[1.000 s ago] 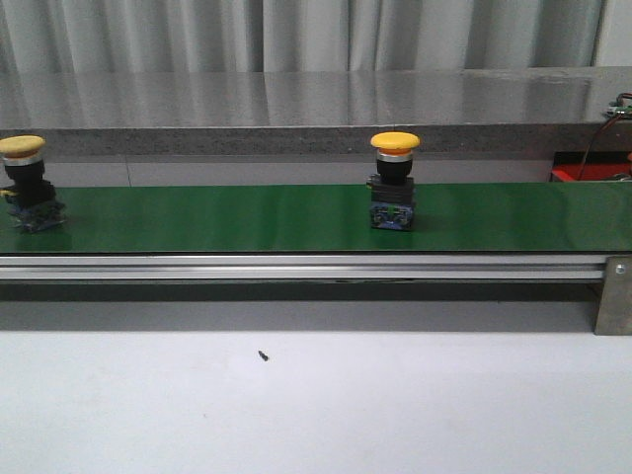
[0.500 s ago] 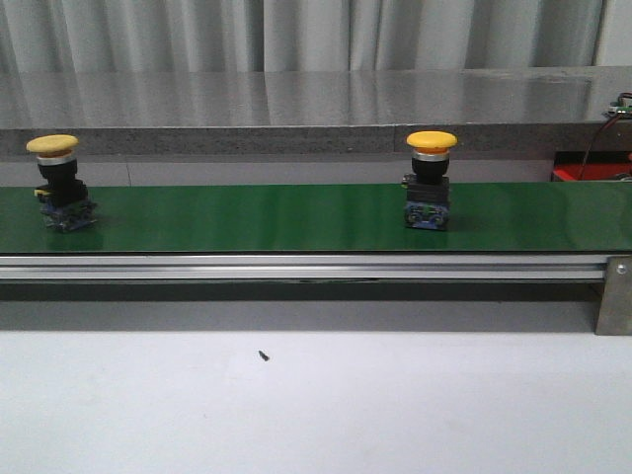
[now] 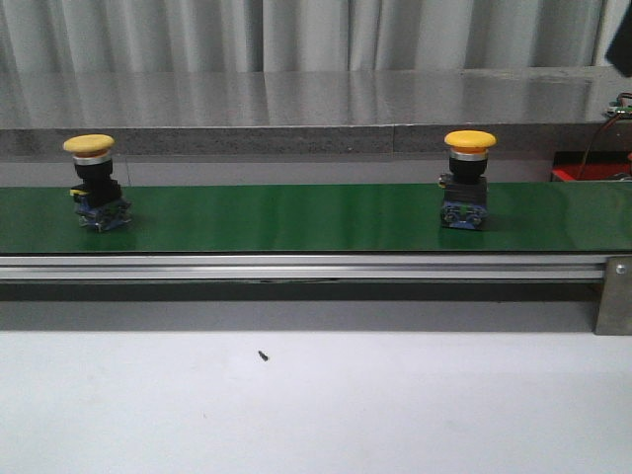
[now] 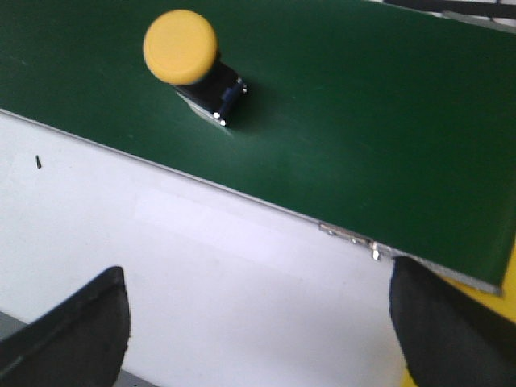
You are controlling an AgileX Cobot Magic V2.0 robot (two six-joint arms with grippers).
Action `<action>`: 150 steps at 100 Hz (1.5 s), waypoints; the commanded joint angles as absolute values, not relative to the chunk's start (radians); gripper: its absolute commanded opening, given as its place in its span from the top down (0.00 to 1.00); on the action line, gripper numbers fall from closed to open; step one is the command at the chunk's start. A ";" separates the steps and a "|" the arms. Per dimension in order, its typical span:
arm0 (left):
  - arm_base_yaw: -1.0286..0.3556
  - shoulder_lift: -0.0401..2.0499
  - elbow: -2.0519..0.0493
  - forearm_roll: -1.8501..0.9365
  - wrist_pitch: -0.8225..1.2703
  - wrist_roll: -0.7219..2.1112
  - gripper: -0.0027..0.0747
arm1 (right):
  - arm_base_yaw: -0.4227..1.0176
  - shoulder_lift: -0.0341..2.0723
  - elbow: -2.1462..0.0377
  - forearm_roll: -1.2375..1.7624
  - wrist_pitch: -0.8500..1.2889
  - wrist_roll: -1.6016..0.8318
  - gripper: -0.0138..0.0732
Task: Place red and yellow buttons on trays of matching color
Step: 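Grasp the first yellow button at the belt's far end with the right gripper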
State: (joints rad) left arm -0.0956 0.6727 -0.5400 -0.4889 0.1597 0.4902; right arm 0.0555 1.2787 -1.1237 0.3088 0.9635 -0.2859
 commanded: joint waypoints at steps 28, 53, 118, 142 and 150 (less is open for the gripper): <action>-0.103 0.669 -0.571 -0.504 0.093 0.491 0.99 | 0.136 1.558 -1.375 0.250 0.925 -0.286 0.10; -0.103 0.669 -0.571 -0.504 0.093 0.491 0.99 | 0.136 1.664 -1.456 0.249 0.922 -0.286 0.10; -0.103 0.676 -0.571 -0.504 0.093 0.491 0.99 | 0.129 1.714 -1.463 0.215 1.038 -0.262 0.60; -0.103 0.676 -0.571 -0.504 0.093 0.491 0.99 | 0.073 1.603 -1.463 0.183 1.090 -0.237 0.60; -0.103 0.676 -0.571 -0.504 0.093 0.491 0.99 | 0.026 1.565 -1.463 0.183 1.119 -0.237 0.60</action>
